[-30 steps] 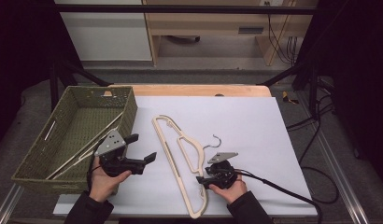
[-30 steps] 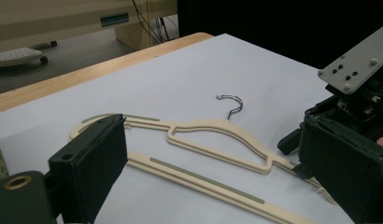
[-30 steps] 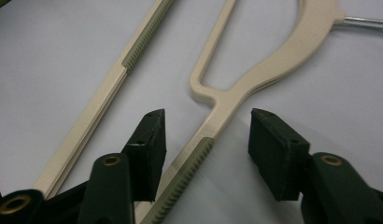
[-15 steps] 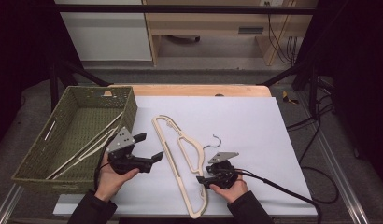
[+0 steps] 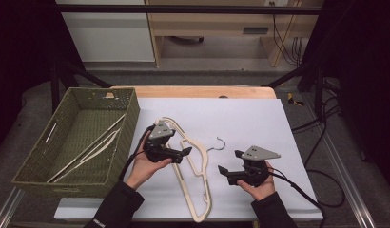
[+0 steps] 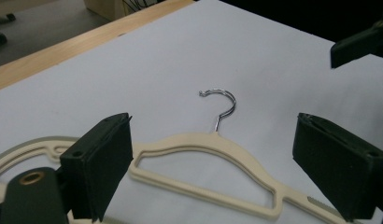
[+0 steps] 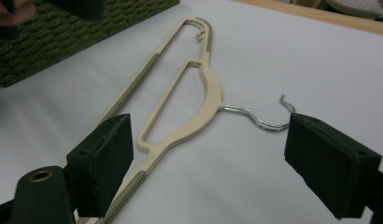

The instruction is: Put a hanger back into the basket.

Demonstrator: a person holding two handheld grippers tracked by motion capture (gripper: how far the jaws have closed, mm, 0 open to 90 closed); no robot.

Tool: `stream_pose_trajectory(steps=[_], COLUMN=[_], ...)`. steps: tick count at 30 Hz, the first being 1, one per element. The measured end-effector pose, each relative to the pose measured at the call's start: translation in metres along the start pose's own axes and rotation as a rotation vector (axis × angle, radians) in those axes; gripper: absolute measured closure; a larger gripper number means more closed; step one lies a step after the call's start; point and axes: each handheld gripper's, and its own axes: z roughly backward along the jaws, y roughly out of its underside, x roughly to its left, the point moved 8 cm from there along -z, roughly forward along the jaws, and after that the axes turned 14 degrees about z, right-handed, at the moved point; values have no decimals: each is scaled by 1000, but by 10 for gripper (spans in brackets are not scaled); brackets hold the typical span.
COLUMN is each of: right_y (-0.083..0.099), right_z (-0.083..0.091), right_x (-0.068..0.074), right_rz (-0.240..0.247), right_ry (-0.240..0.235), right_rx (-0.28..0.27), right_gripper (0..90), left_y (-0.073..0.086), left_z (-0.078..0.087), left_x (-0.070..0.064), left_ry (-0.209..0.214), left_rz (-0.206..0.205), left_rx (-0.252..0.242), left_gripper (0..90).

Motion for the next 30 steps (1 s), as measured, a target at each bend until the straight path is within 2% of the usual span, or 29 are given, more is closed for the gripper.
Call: stream_pose_trajectory(steps=[4,11,16,18,20,22,26,30], right_y=[-1,-3,-4,-4,-5,-5,-5,-5], right_z=[11,21,23,24,25,26,26,26], right_x=[-12,-23,-25,-26,-27,-28,-28,-28], right_rz=[3,-29,-34,-28,-36,-34,-33,-34], right_ry=[35,65,71,72,73,73,70,67], right_rx=[-18,-41,-44,-46,-52,-54,-55,-52], right_gripper=[139,117,112,112,112,112,112,113], left_y=[1,8,14,18,21,22,24,28], left_z=[-30,-74,-93,-100,-107,-112,-120,-128], left_x=[-5,-9,-9,-7,-6,-3,-1,0], left_ry=[8,27,41,32,31,18,20,19], left_rz=[-24,-43,-48,-55,-44,-55,-56,-70], left_rx=[58,153,202,220,232,239,251,286], left_gripper=[145,214,306,331,359,387,465,557])
